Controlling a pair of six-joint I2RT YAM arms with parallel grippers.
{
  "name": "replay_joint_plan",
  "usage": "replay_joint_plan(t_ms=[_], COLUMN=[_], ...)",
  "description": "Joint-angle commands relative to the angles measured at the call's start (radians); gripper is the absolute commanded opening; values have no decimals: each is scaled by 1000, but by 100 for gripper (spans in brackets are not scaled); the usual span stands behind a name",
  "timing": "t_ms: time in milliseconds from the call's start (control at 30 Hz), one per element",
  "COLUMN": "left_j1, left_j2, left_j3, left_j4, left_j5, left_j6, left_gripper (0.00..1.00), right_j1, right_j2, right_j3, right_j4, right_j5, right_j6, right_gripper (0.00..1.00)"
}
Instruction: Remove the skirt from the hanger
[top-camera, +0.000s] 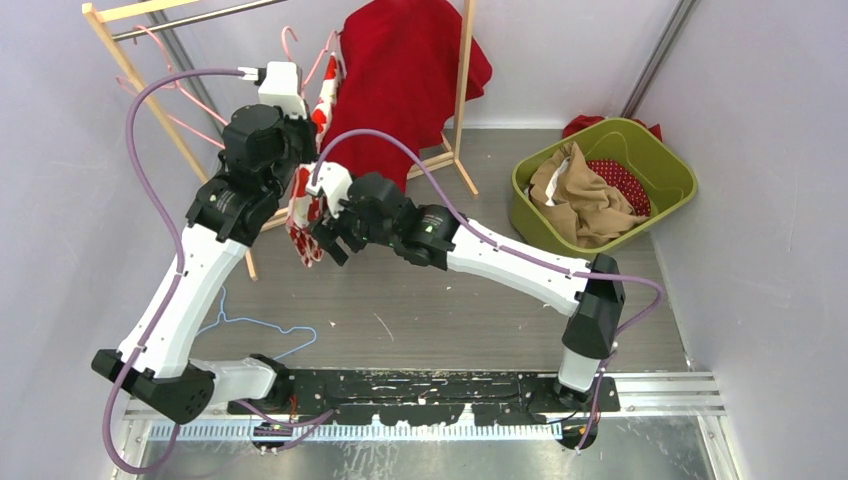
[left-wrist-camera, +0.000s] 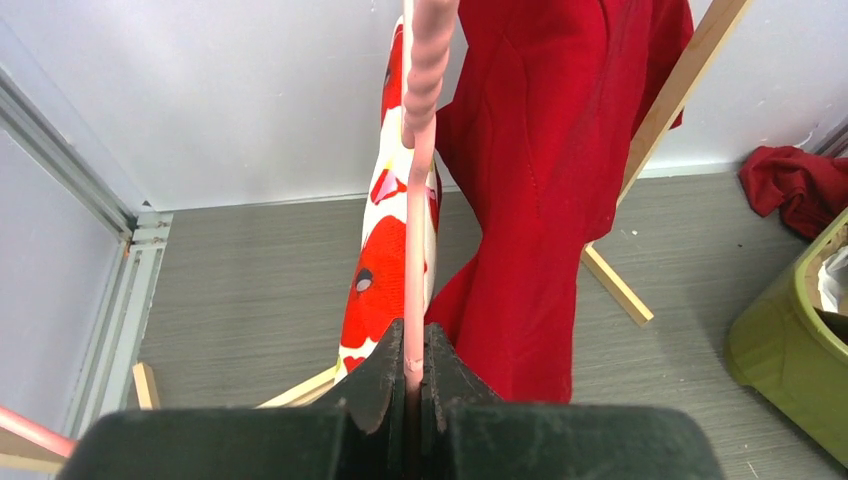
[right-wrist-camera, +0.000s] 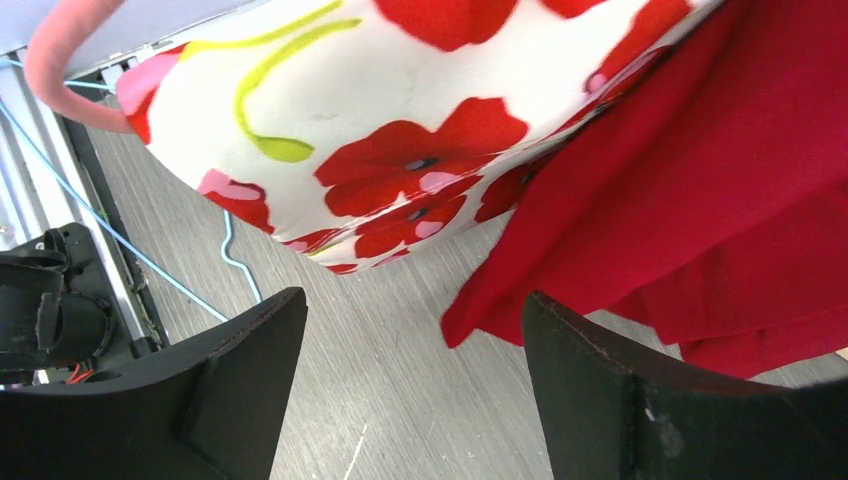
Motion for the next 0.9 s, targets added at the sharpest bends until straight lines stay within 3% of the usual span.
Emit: replay_joint_plan(t_ms=[0,300,667,733,833,867], left_j1=[-7,-7,-7,-7,-7,-7], left_j2=[-47,-60,-71,-74,-83,-84], left_j3=[41,33,48,48,38,33], left_j4=[60,55,47,45,45,47], left_j5=[-13,-26,-29,-28,-30,-29], left_j6=[4,14,15,14,15,15], left_gripper=[0,0,0,0,0,0], right_j1=[33,46,49,49,49,49], right_j2=[-32,4,110,117,104,92], right_j3=[66,73,66,68,58,51], right_j4=[97,149,281,293,292,293], right_j5=[-4,-41,155,211,299,310], right_j6=[21,45,-7,-8,-17,-18], right_gripper=[84,83,81,71,29,22])
